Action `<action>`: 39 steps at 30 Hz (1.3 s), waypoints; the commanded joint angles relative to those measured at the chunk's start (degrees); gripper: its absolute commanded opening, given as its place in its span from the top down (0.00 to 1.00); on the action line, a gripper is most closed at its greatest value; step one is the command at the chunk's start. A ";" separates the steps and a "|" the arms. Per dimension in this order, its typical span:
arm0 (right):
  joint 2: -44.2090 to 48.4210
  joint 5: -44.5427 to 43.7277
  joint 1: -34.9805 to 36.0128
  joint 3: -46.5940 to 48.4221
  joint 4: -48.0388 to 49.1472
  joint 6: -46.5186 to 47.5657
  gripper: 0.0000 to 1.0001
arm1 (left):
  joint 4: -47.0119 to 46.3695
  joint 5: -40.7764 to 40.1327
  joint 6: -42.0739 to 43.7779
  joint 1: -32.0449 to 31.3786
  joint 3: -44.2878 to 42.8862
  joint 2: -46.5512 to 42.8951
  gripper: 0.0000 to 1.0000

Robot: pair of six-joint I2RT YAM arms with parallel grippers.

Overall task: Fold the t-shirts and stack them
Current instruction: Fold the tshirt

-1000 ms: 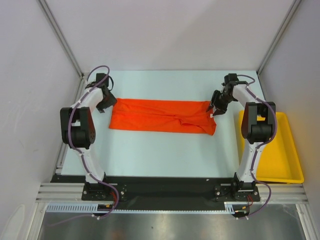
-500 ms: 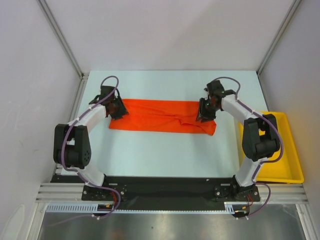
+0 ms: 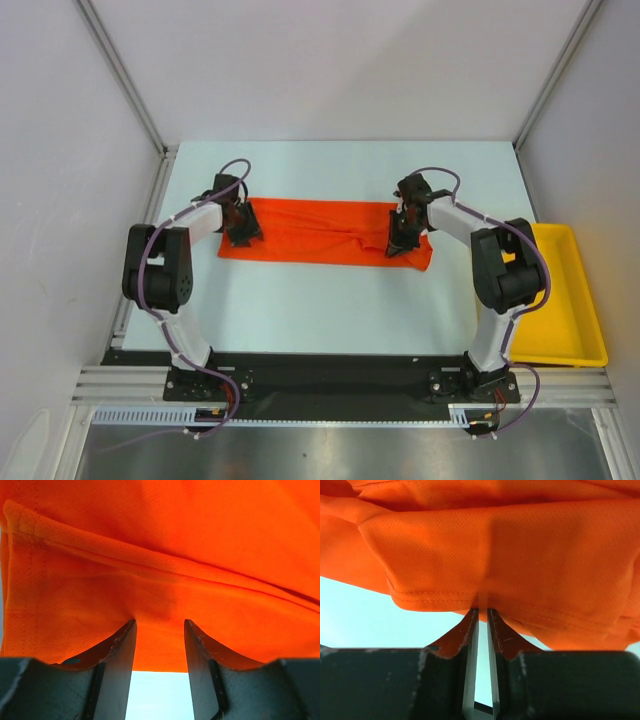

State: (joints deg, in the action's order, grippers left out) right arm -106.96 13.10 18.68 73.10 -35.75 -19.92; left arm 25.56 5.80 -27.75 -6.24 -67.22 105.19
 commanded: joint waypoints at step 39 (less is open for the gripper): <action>-3.90 -7.48 -5.49 21.31 -9.61 1.20 0.49 | 2.30 -3.51 7.18 0.35 -5.47 -0.68 0.44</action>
State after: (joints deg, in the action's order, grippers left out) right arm -119.37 6.35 13.52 99.09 -44.93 -19.42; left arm 28.03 5.76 -22.17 -6.20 -71.59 108.40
